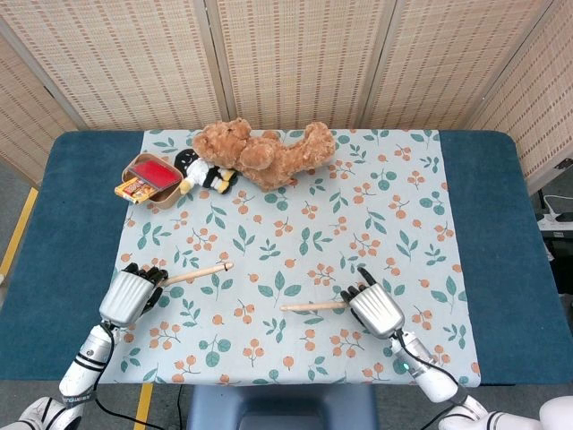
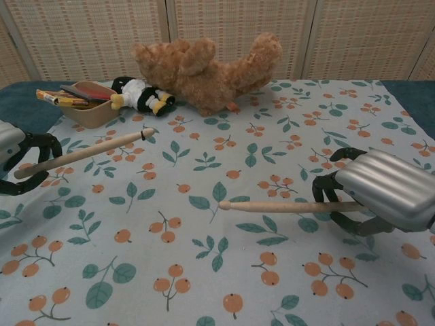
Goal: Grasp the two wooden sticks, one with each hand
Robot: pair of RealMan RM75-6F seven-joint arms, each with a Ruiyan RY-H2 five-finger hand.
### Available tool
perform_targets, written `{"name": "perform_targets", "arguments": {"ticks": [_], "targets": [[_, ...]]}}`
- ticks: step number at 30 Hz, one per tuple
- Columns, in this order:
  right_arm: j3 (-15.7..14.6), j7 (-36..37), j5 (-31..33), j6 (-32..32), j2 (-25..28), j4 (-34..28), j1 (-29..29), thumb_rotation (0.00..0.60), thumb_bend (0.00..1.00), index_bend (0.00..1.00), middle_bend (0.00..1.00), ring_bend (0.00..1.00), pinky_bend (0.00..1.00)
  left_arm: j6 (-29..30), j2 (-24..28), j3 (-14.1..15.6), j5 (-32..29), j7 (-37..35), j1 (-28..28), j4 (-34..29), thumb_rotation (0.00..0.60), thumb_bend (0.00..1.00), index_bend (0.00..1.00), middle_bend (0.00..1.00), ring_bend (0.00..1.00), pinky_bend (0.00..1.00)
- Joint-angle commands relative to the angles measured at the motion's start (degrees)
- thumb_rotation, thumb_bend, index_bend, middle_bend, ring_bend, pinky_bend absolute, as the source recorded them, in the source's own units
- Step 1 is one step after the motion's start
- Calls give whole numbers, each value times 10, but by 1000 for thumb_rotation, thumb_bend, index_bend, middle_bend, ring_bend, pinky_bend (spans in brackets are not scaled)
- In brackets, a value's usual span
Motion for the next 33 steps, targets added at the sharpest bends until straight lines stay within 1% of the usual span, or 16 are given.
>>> {"name": "perform_targets", "arguments": {"ticks": [1, 6, 10, 14, 19, 23, 26, 33], "targets": [[3, 37, -12, 17, 7, -14, 5, 600, 405, 1000, 930, 660, 184, -11, 15, -7, -9, 2, -4, -39, 600, 549, 804, 876, 731, 557], [13, 81, -18, 25, 4, -40, 15, 600, 405, 1000, 930, 660, 198, -37, 29, -9, -17, 13, -12, -105, 600, 549, 806, 879, 736, 569], [23, 98, -26, 25, -5, -59, 28, 600, 406, 1000, 933, 660, 212, -57, 41, -24, -28, 47, -27, -173, 600, 549, 806, 878, 736, 571], [37, 105, -29, 31, -17, -70, 38, 600, 408, 1000, 933, 660, 212, -66, 51, -34, -32, 84, -35, -239, 600, 555, 807, 879, 736, 571], [48, 95, -23, 22, -27, -86, 49, 600, 408, 1000, 934, 660, 212, -69, 55, -35, -29, 128, -39, -298, 600, 556, 807, 880, 737, 576], [54, 92, -7, 8, -27, -104, 53, 600, 408, 1000, 934, 660, 212, -61, 54, -35, -29, 156, -34, -323, 600, 555, 812, 896, 748, 584], [60, 82, -1, 11, -24, -112, 52, 600, 409, 1000, 934, 660, 212, -58, 56, -32, -29, 162, -30, -334, 600, 556, 814, 898, 748, 584], [63, 70, 15, 15, -20, -114, 45, 600, 409, 1000, 934, 660, 212, -55, 56, -22, -24, 180, -22, -335, 600, 556, 814, 898, 748, 585]]}}
